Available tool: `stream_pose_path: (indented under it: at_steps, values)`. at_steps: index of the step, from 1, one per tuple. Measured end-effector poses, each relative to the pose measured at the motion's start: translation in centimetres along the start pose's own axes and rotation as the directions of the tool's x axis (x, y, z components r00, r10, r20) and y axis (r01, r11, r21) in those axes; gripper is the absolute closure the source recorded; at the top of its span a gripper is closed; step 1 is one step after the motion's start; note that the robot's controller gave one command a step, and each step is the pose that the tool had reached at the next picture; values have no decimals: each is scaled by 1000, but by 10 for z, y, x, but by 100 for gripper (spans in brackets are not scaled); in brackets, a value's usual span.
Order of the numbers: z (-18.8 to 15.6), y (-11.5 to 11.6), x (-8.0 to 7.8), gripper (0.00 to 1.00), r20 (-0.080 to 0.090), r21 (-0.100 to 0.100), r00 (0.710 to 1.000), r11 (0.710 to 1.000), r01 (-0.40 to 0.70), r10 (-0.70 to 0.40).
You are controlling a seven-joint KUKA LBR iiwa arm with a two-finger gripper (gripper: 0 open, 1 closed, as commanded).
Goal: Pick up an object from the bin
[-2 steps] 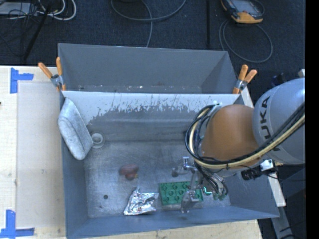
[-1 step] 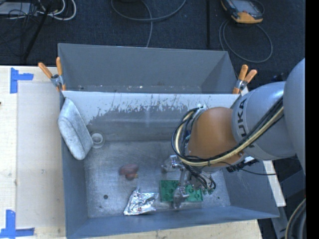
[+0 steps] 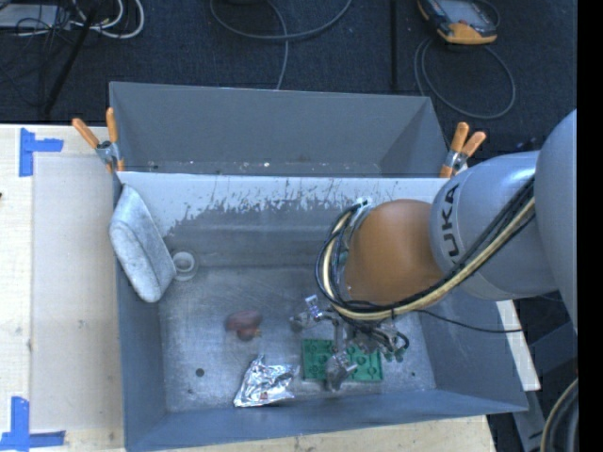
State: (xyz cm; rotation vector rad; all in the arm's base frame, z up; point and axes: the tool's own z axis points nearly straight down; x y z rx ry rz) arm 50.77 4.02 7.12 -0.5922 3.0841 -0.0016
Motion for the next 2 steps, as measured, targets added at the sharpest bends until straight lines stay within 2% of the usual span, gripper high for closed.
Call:
stream_pose_path:
  at_steps: [1, 2]
  values:
    - [-1, 0, -1, 100, 1, 0, 1000, 1000, -2, 2]
    - [-177, -19, -10, 100, 3, 2, 815, 815, 580, -580]
